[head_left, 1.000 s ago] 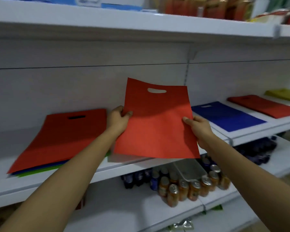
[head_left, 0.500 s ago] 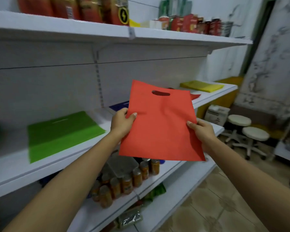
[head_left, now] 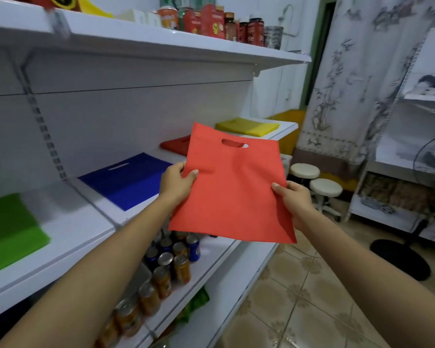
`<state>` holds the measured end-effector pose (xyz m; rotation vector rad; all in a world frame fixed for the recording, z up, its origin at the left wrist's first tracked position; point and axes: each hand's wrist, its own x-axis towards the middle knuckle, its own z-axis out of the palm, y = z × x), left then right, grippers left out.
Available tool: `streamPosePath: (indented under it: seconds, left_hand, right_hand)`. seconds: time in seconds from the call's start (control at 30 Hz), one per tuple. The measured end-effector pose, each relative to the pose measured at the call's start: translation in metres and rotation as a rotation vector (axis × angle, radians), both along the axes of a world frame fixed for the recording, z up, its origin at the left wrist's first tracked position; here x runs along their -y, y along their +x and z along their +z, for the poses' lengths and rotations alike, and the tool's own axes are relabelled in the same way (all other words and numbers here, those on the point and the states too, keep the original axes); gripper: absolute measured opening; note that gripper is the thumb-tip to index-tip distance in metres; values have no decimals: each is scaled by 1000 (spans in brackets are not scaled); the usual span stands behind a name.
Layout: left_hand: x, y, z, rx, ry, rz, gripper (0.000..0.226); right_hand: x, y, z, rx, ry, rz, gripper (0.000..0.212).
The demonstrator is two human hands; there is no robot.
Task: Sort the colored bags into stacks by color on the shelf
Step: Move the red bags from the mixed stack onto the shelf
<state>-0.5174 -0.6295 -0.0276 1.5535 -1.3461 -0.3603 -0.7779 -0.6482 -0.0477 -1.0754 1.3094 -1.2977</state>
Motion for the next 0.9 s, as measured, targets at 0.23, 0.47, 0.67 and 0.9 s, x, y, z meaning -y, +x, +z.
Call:
streamPosePath:
  seconds: [0.23, 0.47, 0.67, 0.9]
  left_hand:
    - [126, -9, 12, -28, -24, -37, 16]
    - [230, 18, 31, -75, -43, -55, 19]
    - [275, 46, 32, 21, -8, 62, 25]
    - [291, 89, 10, 222, 97, 57, 40]
  right_hand:
    - [111, -12, 26, -83, -75, -73, 20]
    - [215, 15, 48, -116, -106, -64, 10]
    - [287, 43, 47, -163, -84, -34, 8]
    - [355, 74, 43, -345, -165, 44, 4]
